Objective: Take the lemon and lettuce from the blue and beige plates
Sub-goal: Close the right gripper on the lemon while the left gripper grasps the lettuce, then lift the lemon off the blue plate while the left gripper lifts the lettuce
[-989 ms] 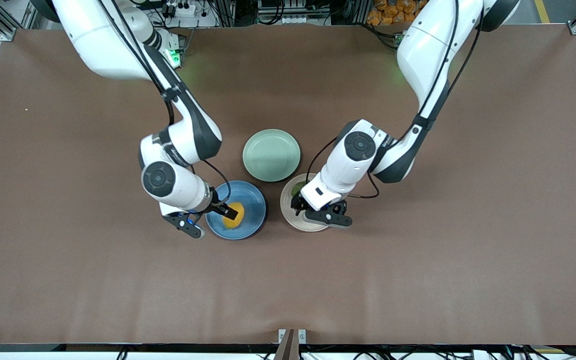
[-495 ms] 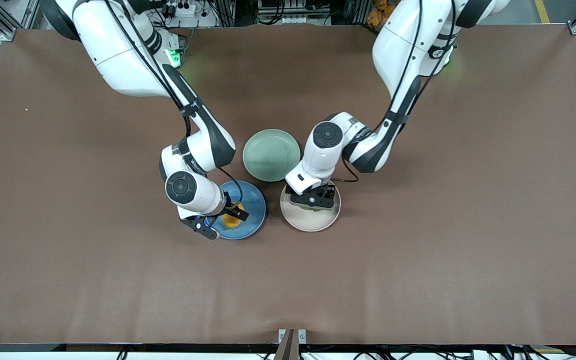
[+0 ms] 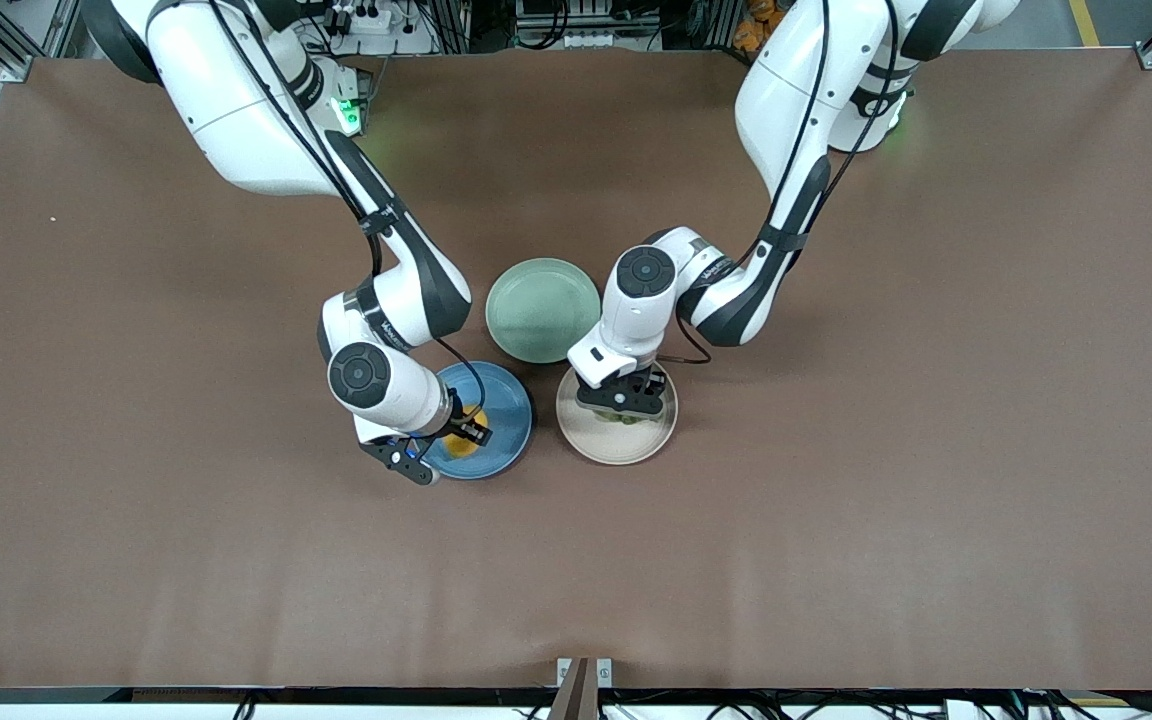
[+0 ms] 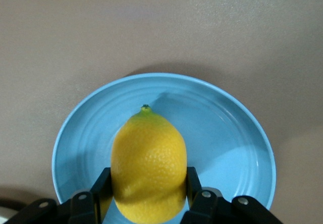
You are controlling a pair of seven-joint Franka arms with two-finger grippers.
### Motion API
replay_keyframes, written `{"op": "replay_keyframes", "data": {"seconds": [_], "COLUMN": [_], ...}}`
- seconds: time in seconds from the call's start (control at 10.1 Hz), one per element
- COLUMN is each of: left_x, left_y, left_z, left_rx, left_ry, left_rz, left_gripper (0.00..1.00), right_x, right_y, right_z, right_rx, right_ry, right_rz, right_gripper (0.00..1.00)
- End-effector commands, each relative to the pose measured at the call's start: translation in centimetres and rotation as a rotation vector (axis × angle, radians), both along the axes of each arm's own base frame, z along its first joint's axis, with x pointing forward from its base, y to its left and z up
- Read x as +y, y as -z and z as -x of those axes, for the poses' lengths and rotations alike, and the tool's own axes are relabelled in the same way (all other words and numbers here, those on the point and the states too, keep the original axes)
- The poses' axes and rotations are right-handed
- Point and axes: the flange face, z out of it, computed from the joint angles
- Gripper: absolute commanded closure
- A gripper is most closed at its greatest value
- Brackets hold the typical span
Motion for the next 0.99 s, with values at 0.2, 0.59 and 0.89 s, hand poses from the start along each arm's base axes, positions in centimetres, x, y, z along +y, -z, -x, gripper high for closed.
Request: {"op": "replay_keyframes", "data": {"seconds": [0.2, 0.59, 0.89], "left_x": [0.8, 4.3, 13.6], "left_y": [-1.5, -10.7, -17.5], "left_z": [-0.5, -3.2, -8.3], "left_rx": [0.016, 0.026, 0.053], "left_ry": [-0.01, -0.098, -0.26], "left_rz": [-0.094, -0.111, -0.132], "left_gripper": [1.0, 1.0, 1.0], "right_x": [-1.9, -12.8, -24.0], "right_y": [-4.5, -13.5, -14.2], "right_z": [-2.0, -3.6, -2.4], "right_rx": [0.086, 0.127, 0.136], "right_ry": [-0.029, -0.206, -0.411], "right_rz": [0.005, 0.026, 0.045], "right_gripper": [1.0, 1.0, 1.0]}}
